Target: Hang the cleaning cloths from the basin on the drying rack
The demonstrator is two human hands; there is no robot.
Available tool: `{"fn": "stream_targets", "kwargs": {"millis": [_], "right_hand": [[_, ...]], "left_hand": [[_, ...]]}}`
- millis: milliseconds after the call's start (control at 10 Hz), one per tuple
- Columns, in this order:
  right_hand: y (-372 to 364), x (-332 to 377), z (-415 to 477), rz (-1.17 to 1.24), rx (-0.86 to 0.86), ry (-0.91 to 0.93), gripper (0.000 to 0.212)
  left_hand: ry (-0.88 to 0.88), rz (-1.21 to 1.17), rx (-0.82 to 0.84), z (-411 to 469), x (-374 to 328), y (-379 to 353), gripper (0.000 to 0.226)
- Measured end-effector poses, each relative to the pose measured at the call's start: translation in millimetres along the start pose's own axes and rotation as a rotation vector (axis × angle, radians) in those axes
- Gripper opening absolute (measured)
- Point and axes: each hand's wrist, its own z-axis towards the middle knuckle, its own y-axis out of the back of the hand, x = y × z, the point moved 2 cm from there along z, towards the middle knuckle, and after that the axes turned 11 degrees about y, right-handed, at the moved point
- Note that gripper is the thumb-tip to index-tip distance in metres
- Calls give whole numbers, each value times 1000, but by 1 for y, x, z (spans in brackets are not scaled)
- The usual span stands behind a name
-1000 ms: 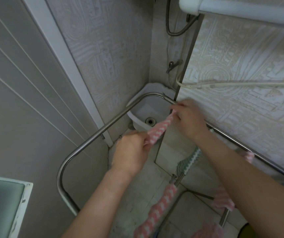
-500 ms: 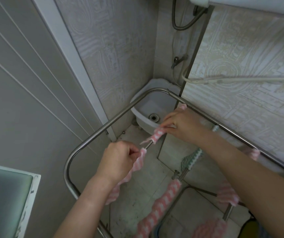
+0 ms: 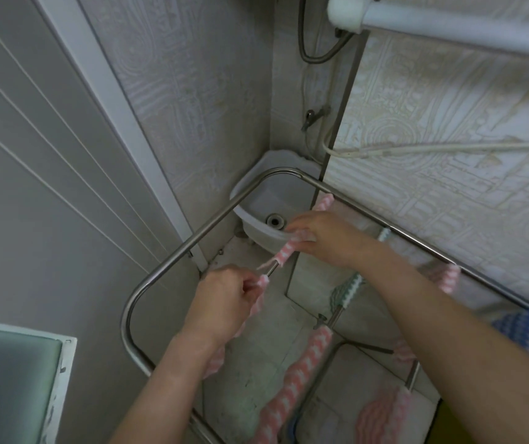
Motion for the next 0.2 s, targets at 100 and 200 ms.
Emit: {"fn": "stream_targets", "kwargs": {"millis": [100, 200], "right_hand": [[6, 2, -25, 32, -170, -76, 27], [9, 4, -61, 151, -356, -197, 25]], "left_hand": [[-21, -22, -36, -2, -1, 1, 19], [-22, -124, -122, -7, -4, 6, 12]]}}
